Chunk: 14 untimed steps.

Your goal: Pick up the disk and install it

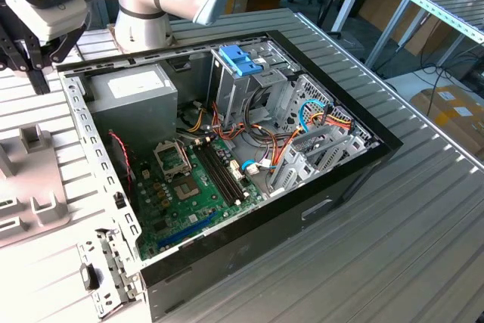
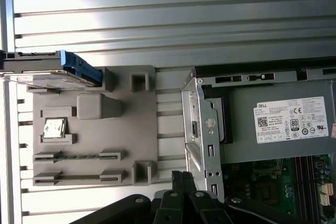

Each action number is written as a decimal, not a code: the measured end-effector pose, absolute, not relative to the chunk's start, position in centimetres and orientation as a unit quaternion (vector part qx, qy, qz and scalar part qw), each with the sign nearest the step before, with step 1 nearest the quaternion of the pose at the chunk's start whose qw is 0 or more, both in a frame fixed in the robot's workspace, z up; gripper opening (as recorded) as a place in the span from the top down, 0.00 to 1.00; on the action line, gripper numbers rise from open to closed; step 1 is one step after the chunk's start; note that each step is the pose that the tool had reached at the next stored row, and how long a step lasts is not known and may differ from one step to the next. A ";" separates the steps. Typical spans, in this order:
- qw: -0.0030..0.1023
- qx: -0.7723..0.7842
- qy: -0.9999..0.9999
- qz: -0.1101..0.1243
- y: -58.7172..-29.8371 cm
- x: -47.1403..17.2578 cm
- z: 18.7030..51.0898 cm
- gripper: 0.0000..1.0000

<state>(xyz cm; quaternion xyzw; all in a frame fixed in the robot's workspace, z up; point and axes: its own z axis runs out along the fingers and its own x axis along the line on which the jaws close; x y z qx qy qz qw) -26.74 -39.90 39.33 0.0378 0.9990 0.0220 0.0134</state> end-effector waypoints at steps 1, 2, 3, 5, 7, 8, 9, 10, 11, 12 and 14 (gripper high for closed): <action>0.013 0.038 0.999 0.022 -39.9 -26.8 39.3 0.89; 0.013 0.038 0.999 0.022 -39.9 -26.8 39.3 0.89; 0.013 0.038 0.999 0.022 -39.9 -26.9 39.3 0.89; 0.013 0.038 0.999 0.022 -39.9 -26.9 39.3 0.89; 0.013 0.038 0.999 0.022 -39.9 -27.0 39.3 0.89; 0.013 0.038 0.999 0.022 -39.9 -27.1 39.3 0.89; 0.013 0.038 0.999 0.022 -39.9 -27.1 39.3 0.89; 0.013 0.038 0.999 0.022 -39.9 -27.1 39.3 0.89; 0.013 0.038 0.999 0.022 -39.9 -27.2 39.3 0.89; 0.013 0.038 0.999 0.022 -39.9 -27.2 39.3 0.89; 0.013 0.038 0.999 0.022 -39.9 -27.3 39.3 0.89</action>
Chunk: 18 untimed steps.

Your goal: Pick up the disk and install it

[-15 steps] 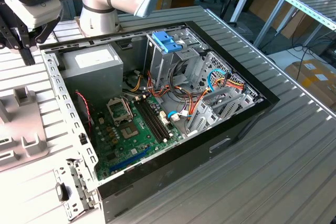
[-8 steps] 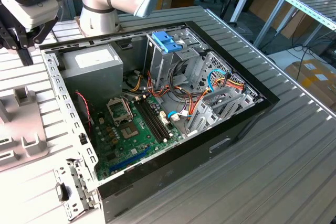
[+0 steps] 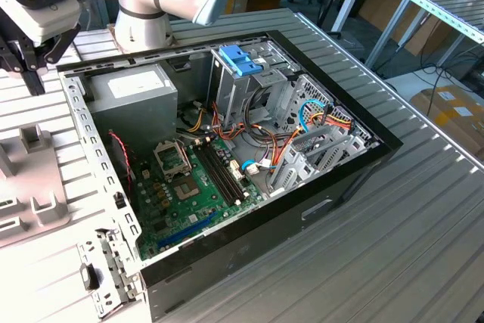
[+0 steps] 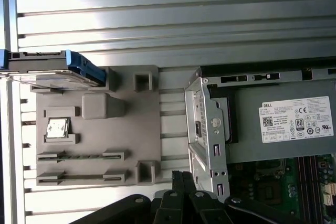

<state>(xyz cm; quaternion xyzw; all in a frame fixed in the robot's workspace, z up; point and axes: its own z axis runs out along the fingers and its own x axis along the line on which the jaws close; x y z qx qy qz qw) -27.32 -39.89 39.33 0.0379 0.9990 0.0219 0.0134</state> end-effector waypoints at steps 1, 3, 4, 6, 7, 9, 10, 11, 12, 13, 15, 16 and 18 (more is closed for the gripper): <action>0.013 0.038 0.999 0.022 -39.9 -27.4 39.3 0.89; 0.013 0.038 0.999 0.022 -39.9 -27.5 39.3 0.89; 0.013 0.038 0.999 0.022 -39.9 -27.5 39.3 0.89; 0.013 0.038 0.999 0.022 -39.9 -27.6 39.3 0.89; 0.013 0.038 0.999 0.022 -39.9 -27.6 39.3 0.89; 0.013 0.038 0.999 0.022 -39.9 -27.7 39.3 0.89; 0.013 0.038 0.999 0.022 -39.9 -27.8 39.3 0.89; 0.013 0.038 0.999 0.022 -39.9 -27.8 39.3 0.89; 0.013 0.038 0.999 0.022 -39.9 -27.9 39.3 0.89; 0.013 0.038 0.999 0.022 -39.9 -27.9 39.3 0.89; 0.013 0.038 0.999 0.022 -39.9 -28.0 39.3 0.89; 0.013 0.038 0.999 0.022 -39.9 -28.6 39.3 0.89; 0.013 0.038 0.999 0.022 -39.9 -29.3 39.3 0.89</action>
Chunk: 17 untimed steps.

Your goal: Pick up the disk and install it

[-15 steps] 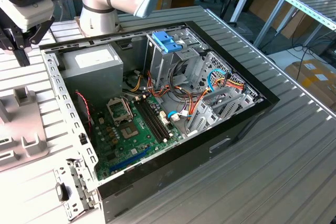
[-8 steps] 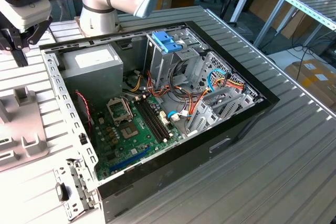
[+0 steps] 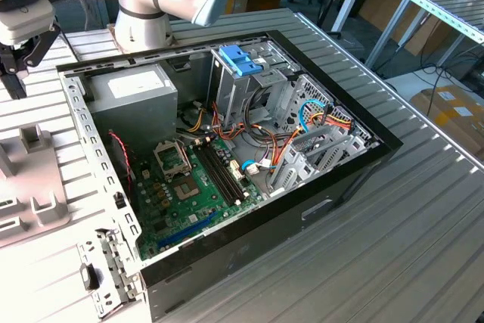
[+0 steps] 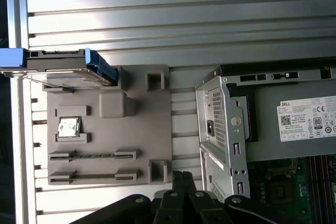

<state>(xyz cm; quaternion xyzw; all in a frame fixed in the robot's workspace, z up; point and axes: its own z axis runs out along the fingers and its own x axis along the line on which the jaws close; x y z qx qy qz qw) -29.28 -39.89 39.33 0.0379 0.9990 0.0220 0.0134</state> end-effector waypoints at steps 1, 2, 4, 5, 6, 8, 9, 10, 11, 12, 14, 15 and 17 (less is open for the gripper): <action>0.013 0.038 0.999 0.022 -39.9 -29.5 39.3 0.89; 0.013 0.038 0.999 0.022 -39.9 -29.6 39.3 0.89; 0.013 0.038 0.999 0.022 -39.9 -29.8 39.3 0.89; 0.013 0.038 0.999 0.022 -39.9 -29.9 39.3 0.89; 0.013 0.038 0.999 0.022 -39.9 -30.0 39.3 0.89; 0.013 0.038 0.999 0.022 -39.9 -30.2 39.3 0.89; 0.013 0.038 0.999 0.022 -39.9 -30.2 39.3 0.89; 0.013 0.038 0.999 0.022 -39.9 -30.3 39.3 0.89; 0.013 0.038 0.999 0.022 -39.9 -30.3 39.3 0.89; 0.013 0.038 0.999 0.022 -39.9 -30.4 39.3 0.89; 0.013 0.038 0.999 0.022 -39.9 -30.5 39.3 0.89; 0.013 0.038 0.999 0.022 -39.9 -30.6 39.3 0.89; 0.013 0.038 0.999 0.022 -39.9 -30.8 39.3 0.89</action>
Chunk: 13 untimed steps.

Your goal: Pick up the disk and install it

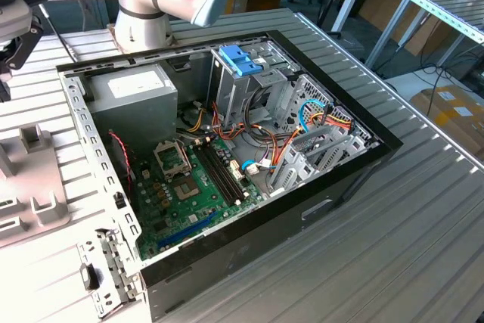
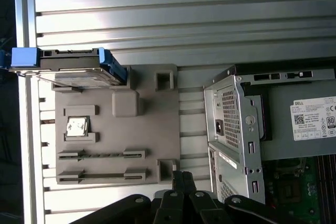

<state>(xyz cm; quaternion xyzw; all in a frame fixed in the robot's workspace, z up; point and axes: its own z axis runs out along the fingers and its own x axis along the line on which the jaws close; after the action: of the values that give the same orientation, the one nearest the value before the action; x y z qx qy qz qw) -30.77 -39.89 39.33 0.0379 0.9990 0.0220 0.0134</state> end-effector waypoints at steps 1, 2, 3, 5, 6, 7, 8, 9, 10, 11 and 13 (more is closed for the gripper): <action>0.013 0.038 0.999 0.022 -39.9 -30.9 39.3 0.89; 0.013 0.038 0.999 0.022 -39.9 -31.0 39.3 0.89; 0.013 0.038 0.999 0.022 -39.9 -31.0 39.3 0.89; 0.013 0.038 0.999 0.022 -39.9 -31.2 39.3 0.89; 0.013 0.038 0.999 0.022 -39.9 -31.4 39.3 0.89; 0.013 0.038 0.999 0.022 -39.9 -31.5 39.3 0.89; 0.013 0.038 0.999 0.022 -39.9 -31.5 39.3 0.89; 0.013 0.038 0.999 0.022 -39.9 -31.6 39.3 0.89; 0.013 0.038 0.999 0.022 -39.9 -31.8 39.3 0.89; 0.013 0.038 0.999 0.022 -39.9 -31.8 39.3 0.89; 0.013 0.038 0.999 0.022 -39.9 -32.0 39.3 0.89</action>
<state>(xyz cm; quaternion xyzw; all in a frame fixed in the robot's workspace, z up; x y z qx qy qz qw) -31.97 -39.89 39.31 0.0379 0.9990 0.0220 0.0134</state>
